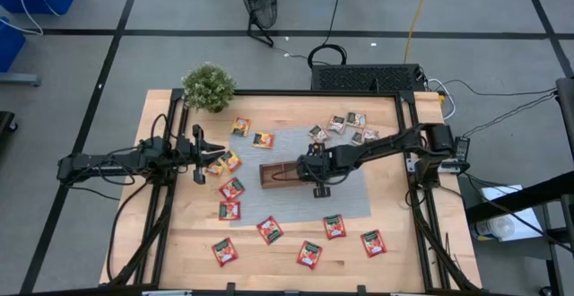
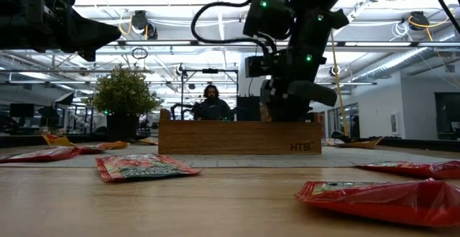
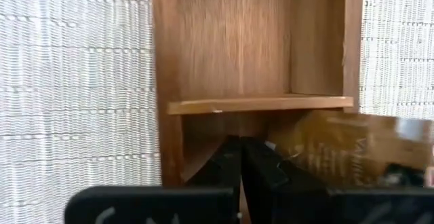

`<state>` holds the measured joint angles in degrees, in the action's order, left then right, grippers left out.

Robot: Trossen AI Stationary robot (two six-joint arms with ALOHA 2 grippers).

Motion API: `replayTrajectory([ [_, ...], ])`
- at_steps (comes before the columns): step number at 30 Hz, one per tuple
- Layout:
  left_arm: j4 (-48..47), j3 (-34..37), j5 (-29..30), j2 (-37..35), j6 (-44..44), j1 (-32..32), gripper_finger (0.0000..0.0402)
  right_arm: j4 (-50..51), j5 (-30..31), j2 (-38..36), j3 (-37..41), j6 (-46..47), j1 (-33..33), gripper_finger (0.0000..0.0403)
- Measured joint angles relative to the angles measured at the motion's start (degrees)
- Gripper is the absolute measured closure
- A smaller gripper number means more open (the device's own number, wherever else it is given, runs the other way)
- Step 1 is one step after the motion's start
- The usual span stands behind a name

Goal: Pick & Place Tea
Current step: Put the brown tea bag into the right section of the wooden organizer

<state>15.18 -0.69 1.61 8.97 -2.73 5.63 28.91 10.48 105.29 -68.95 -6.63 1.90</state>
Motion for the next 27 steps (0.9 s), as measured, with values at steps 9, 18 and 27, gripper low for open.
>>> replayTrajectory([
  [9, 0.00, 0.00, 0.00, 0.00, 0.01, 0.02, 0.0334, 0.36, 0.00, -5.75, -0.02, 1.68, 1.76, 0.0403],
  [18, 0.02, 0.02, 0.00, 0.00, -0.01, 0.00, 0.0334, -0.68, 0.35, -8.32, 0.27, 1.44, -2.07, 0.0403],
  [27, 0.00, 0.01, 0.01, 0.02, 0.01, 0.02, 0.0334, -5.31, 0.33, -8.30, 4.95, 0.08, -6.42, 0.0403],
])
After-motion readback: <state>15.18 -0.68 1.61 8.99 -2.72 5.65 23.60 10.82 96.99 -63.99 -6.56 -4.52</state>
